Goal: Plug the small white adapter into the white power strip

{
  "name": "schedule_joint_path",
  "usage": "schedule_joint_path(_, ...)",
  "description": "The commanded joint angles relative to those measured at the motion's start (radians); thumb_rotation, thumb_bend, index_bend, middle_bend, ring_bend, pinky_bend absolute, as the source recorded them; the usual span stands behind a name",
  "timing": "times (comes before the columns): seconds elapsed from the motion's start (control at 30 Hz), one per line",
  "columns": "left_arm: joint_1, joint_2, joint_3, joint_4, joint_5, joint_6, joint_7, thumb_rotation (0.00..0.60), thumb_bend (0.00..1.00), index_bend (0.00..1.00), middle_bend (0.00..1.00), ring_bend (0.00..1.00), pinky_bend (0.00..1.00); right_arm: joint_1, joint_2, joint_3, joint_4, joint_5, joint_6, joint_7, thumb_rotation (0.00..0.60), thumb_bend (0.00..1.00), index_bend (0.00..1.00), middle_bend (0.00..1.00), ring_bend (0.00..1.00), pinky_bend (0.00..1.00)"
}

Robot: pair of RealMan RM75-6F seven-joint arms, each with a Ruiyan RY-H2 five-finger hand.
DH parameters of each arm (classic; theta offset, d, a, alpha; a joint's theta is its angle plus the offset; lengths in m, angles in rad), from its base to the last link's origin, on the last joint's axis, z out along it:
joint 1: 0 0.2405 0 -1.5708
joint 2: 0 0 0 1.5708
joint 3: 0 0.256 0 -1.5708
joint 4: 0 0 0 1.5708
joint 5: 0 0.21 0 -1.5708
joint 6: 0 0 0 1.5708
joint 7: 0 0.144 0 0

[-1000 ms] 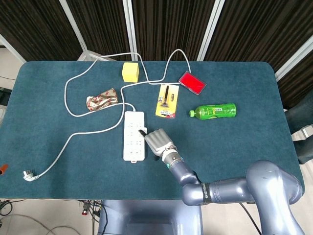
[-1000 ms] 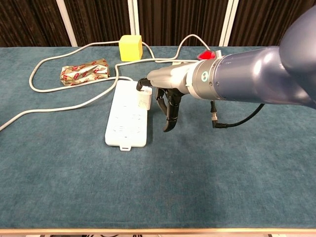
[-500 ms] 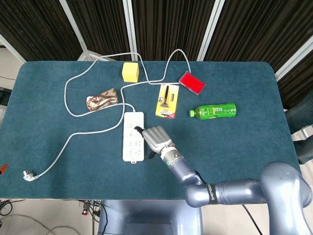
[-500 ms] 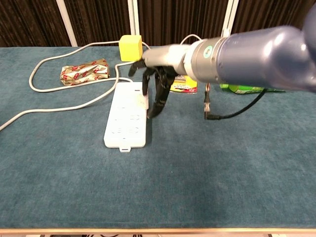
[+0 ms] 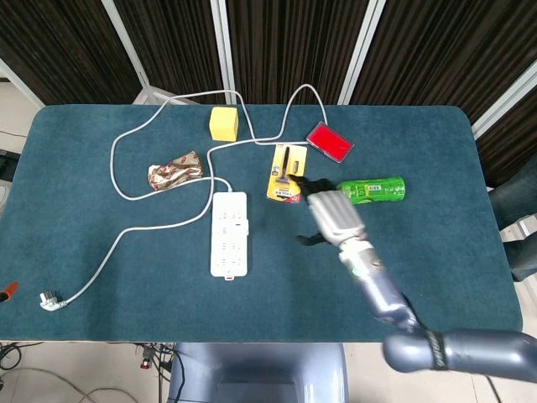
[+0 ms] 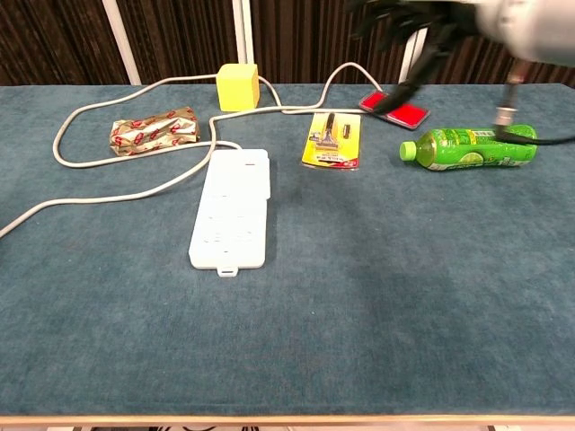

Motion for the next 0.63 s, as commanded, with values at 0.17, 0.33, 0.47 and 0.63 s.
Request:
schedule_joint_path(0.17,-0.001,-0.01,0.003,0.003,0.016,0.012,0.009,0.6,0.08,0.18,0.0,0.0,0.0,-0.464,0.058,-0.307,0.092,-0.443,0.488,0.095,0.6,0.21,0.04,0.14,0.19,0.13)
schedule_joint_path(0.33,-0.009,-0.021,0.009,0.015,0.041,0.012,0.011,0.6,0.08,0.18,0.0,0.0,0.0,-0.605,-0.015,-0.357,0.28,-0.552,0.614,0.162,0.6,0.21,0.04,0.14,0.18,0.13)
schedule_joint_path(0.47,-0.02,-0.032,0.009,0.034,0.04,-0.006,0.009,0.6,0.08,0.18,0.0,0.0,0.0,-0.664,-0.037,-0.358,0.369,-0.601,0.656,0.159,0.6,0.21,0.05,0.14,0.18,0.13)
schedule_joint_path(0.63,-0.029,-0.039,0.006,0.053,0.048,-0.013,-0.003,0.6,0.08,0.18,0.0,0.0,0.0,-0.7,-0.047,-0.344,0.42,-0.649,0.671,0.17,0.6,0.21,0.07,0.14,0.18,0.13)
